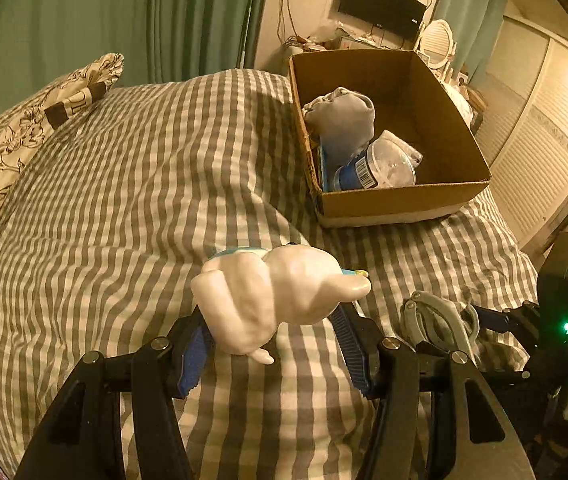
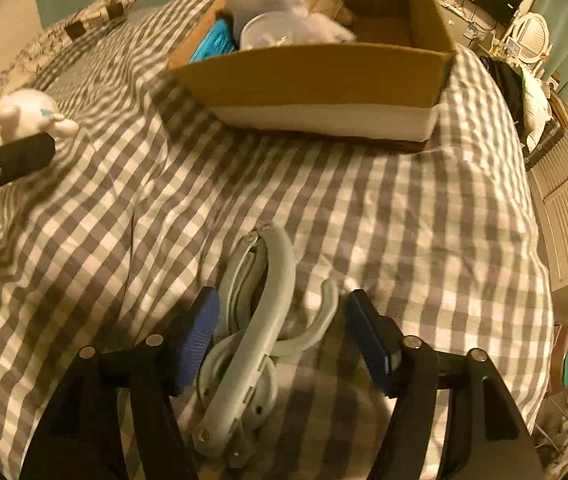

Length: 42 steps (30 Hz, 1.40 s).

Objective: Organize objects
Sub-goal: 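Carry the figurine and clip over the box and open both grippers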

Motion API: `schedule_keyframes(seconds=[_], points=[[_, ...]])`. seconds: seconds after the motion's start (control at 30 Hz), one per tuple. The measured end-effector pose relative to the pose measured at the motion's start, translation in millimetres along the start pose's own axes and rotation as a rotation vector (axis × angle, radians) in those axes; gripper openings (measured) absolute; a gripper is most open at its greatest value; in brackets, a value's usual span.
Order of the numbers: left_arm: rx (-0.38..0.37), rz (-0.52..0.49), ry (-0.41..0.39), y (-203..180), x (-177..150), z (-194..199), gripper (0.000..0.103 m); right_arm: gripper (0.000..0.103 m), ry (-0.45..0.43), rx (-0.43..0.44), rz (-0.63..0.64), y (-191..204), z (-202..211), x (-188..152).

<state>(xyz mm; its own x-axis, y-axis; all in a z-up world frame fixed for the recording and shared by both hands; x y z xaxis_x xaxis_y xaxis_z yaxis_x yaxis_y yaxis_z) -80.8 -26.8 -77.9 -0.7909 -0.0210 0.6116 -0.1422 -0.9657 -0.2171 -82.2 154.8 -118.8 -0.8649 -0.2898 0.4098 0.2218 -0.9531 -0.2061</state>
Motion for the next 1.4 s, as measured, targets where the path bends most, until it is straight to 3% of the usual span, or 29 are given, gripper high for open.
schedule_keyframes(seconds=[0.1,0.17,0.47,0.7,0.87,1.0,1.2,1.4], points=[[-0.004,0.007,0.004,2.9,-3.0,0.6,0.059,0.059,-0.010,-0.035,0.050,9.2,3.5,-1.0],[-0.005,0.013,0.005,5.1,-4.4,1.7,0.059,0.036,-0.038,-0.062,0.067,13.6,9.6,-2.8],[0.007,0.028,-0.011,13.9,-4.8,13.9,0.059,0.014,-0.142,-0.016,0.056,22.1,38.4,-3.0],[-0.032,0.024,-0.070,8.2,25.2,23.9,0.059,0.012,-0.244,-0.011,0.037,18.9,73.0,10.5],[-0.080,-0.014,-0.148,-7.4,77.1,21.7,0.059,0.012,-0.354,-0.040,0.023,0.4,106.3,46.1],[-0.109,-0.056,-0.164,-20.1,122.9,-3.2,0.059,0.012,-0.436,-0.064,-0.010,-19.7,121.6,84.1],[-0.154,-0.130,-0.160,-42.4,174.2,-57.8,0.059,0.012,-0.463,-0.056,-0.081,-48.4,93.3,141.5],[-0.190,-0.116,-0.166,-49.7,200.9,-101.5,0.059,0.013,-0.441,-0.075,-0.105,-62.5,45.5,176.7]])
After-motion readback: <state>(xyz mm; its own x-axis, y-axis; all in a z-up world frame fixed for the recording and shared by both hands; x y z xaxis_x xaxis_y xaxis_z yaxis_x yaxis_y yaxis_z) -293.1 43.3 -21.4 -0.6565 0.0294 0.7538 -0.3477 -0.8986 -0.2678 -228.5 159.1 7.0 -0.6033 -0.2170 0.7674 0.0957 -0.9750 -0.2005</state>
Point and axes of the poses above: each gripper's, at about its wrist camera, not at the fingertips, and z roughly against the way its jaws point, y to its left, x to its top, the point moved 2 cm from there along -z, roughly the way its jaws point, and after that the axes turned 4 degrees about -x, right-handed, at the moved point
